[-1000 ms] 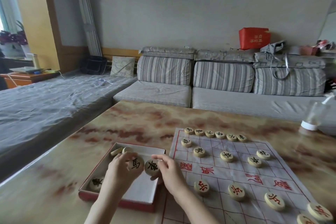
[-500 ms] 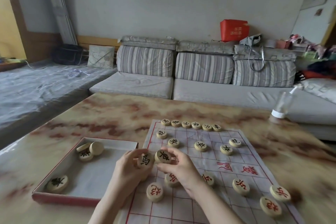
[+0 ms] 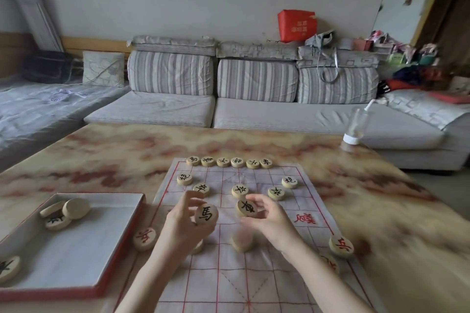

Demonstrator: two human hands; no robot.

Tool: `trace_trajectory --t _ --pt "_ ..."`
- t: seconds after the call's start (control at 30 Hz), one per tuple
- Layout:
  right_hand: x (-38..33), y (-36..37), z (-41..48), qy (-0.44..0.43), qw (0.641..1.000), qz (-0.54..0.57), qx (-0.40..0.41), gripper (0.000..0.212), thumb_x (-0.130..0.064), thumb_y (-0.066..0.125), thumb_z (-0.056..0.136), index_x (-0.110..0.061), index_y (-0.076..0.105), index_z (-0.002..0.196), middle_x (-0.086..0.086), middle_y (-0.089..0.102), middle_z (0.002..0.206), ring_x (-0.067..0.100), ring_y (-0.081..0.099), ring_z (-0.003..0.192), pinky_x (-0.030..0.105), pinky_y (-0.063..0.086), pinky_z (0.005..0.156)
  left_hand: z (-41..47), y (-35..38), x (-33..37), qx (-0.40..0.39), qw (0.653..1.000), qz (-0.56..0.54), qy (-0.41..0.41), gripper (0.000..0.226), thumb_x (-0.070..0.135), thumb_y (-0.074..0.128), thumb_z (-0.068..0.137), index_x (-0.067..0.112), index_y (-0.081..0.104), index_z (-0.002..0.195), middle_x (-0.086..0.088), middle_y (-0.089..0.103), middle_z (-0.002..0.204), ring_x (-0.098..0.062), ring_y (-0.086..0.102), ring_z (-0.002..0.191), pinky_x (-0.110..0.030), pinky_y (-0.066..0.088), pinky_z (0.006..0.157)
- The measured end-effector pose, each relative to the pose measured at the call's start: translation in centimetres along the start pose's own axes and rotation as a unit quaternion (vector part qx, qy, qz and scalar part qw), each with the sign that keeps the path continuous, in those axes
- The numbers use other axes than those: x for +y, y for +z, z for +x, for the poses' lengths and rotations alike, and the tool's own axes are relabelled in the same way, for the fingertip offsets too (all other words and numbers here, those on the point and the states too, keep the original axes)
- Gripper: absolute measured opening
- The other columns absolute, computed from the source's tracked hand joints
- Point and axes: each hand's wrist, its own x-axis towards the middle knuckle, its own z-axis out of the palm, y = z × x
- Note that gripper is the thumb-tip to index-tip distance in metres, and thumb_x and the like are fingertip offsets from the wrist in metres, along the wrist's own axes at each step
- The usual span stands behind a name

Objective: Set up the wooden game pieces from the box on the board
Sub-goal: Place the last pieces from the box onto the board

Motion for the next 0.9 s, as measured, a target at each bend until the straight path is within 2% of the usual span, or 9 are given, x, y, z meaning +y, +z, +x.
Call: trace_trajectory --t 0.17,0.23,0.27,0.33,0.4,0.53,0.63,0.77,0.9 --pt "0.8 -2.9 0.7 0.007 0.999 0.012 0.029 0.049 -0.003 0.078 0.067 -0.027 0.058 0.105 0.001 0.059 0.114 0.011 0.061 0.087 0.038 0.052 0.09 1.9 2.6 1.7 -0.016 0.999 0.006 0.033 0.047 0.019 0.078 0.067 0.025 0.05 0.104 0.008 0.062 0.101 -0.013 0.063 0.092 -0.028 0.054 0.075" --pt "1.0 -4.2 1.0 0.004 0.999 -0.003 0.032 0.05 -0.003 0.076 0.068 -0.022 0.058 0.11 0.0 0.059 0.111 0.008 0.061 0.086 0.033 0.055 0.084 2.5 3.6 2.3 -0.032 0.999 0.005 0.036 0.047 0.019 0.077 0.068 0.025 0.049 0.105 0.007 0.061 0.102 -0.014 0.06 0.097 -0.028 0.054 0.076" --pt "1.1 -4.9 1.1 0.0 0.999 -0.007 0.036 0.049 -0.002 0.076 0.069 -0.02 0.058 0.111 -0.001 0.06 0.109 0.007 0.06 0.086 0.026 0.055 0.078 2.7 4.2 2.6 -0.041 0.998 0.008 0.037 0.046 0.02 0.076 0.07 0.025 0.048 0.106 0.007 0.06 0.102 -0.013 0.059 0.097 -0.021 0.052 0.073" --pt "1.6 -6.3 1.7 -0.001 0.999 -0.015 0.047 0.047 0.001 0.075 0.069 -0.017 0.058 0.109 -0.003 0.061 0.101 0.005 0.058 0.086 0.009 0.049 0.068 3.3 5.3 3.1 -0.05 0.998 0.017 0.043 0.046 0.022 0.076 0.071 0.023 0.049 0.108 0.008 0.061 0.103 -0.009 0.059 0.095 -0.01 0.046 0.064" --pt "2.3 -7.7 2.5 0.004 0.998 -0.022 0.062 0.046 0.004 0.075 0.069 -0.015 0.058 0.108 -0.004 0.06 0.097 0.007 0.057 0.086 0.006 0.044 0.067 4.1 6.4 3.6 -0.054 0.997 0.031 0.052 0.046 0.024 0.076 0.07 0.024 0.049 0.107 0.009 0.061 0.102 -0.008 0.06 0.092 -0.007 0.044 0.059" --pt "3.3 -10.5 4.6 0.013 0.995 -0.048 0.084 0.047 -0.003 0.077 0.069 -0.015 0.058 0.11 0.0 0.059 0.104 0.005 0.054 0.089 0.009 0.039 0.068 6.3 9.0 4.5 -0.073 0.995 0.04 0.054 0.047 0.025 0.076 0.071 0.021 0.049 0.11 0.007 0.061 0.103 -0.013 0.062 0.088 -0.012 0.046 0.062" --pt "4.0 -12.4 7.1 0.019 0.991 -0.056 0.117 0.047 0.004 0.076 0.067 -0.011 0.057 0.107 0.001 0.057 0.095 0.012 0.054 0.086 0.004 0.041 0.066 8.5 11.4 5.0 -0.096 0.993 0.029 0.058 0.048 0.025 0.076 0.071 0.02 0.049 0.11 0.005 0.062 0.102 -0.014 0.063 0.088 -0.023 0.052 0.069" --pt "5.6 -14.6 11.7 0.032 0.981 -0.096 0.163 0.051 -0.004 0.084 0.059 -0.007 0.061 0.105 0.011 0.062 0.105 0.024 0.059 0.096 0.036 0.049 0.09 12.0 14.6 5.3 -0.095 0.994 0.005 0.056 0.042 0.023 0.074 0.073 0.018 0.051 0.108 0.002 0.063 0.101 -0.014 0.061 0.085 -0.02 0.047 0.067" --pt "7.1 -15.8 16.3 0.046 0.968 -0.142 0.203 0.052 -0.01 0.082 0.06 -0.008 0.064 0.108 0.014 0.065 0.114 0.029 0.06 0.107 0.04 0.047 0.096 15.5 17.1 4.8 -0.084 0.994 0.022 0.065 0.043 0.03 0.073 0.072 0.021 0.05 0.107 0.004 0.067 0.101 -0.014 0.062 0.093 -0.028 0.052 0.078"
